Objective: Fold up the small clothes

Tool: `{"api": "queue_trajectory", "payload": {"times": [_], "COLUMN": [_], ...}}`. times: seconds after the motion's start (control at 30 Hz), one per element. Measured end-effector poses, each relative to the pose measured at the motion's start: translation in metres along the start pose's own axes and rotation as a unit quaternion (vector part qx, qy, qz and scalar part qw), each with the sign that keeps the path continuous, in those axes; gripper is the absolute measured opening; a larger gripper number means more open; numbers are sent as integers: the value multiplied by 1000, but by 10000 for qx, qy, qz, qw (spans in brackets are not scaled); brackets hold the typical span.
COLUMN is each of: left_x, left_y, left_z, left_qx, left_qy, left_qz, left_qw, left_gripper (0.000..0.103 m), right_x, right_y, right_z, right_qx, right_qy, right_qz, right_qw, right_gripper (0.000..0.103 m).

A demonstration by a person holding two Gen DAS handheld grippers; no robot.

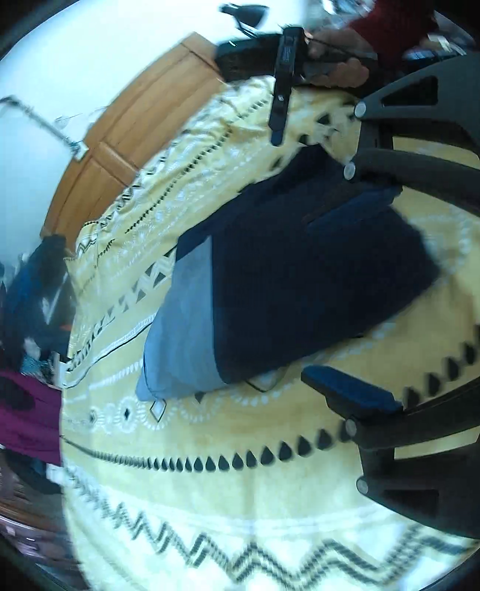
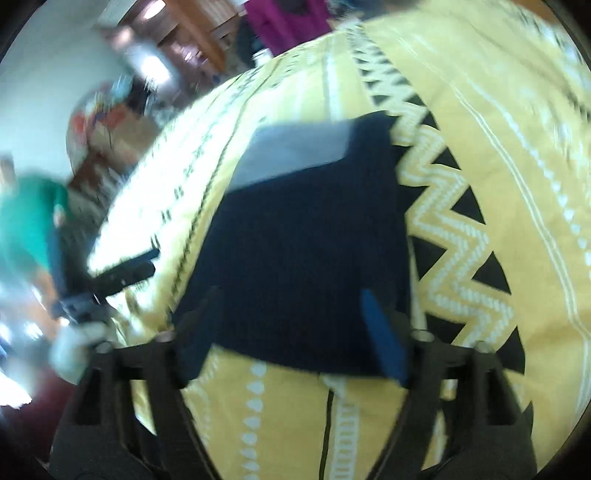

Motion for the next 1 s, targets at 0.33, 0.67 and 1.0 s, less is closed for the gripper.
{"api": "queue_trajectory", "payload": {"times": [0.33,0.67,1.0], "left_x": [-97,-126,-112], "left_y": [-12,21,28], "left_z": [15,19,25], "left_qx": [1459,2248,2429], "left_qy": [-246,-33,-463], "left_qz": [603,1069,874], "left_qw": [9871,9685,9650], "left_gripper": [89,103,103], "right_x": [-114,-121,-110], "right_y": [7,6,14], "right_z": [-12,-52,-58], "right_qx": [-2124,-2049,-1921], "right_qy": [-1104,-486,-444], "right_qz": [1010,656,586], "right_qw": [9657,9754,9786], "right_gripper": [86,103,103]}}
Point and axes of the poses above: each gripper's, at about its wrist camera, not at the fingertips, and y roughly the way its jaws point, z to its left, x to its top, the point moved 8 cm from there along y, roughly the way its jaws point, and after that the axes turned 15 degrees about x, right-handed, at the moved point
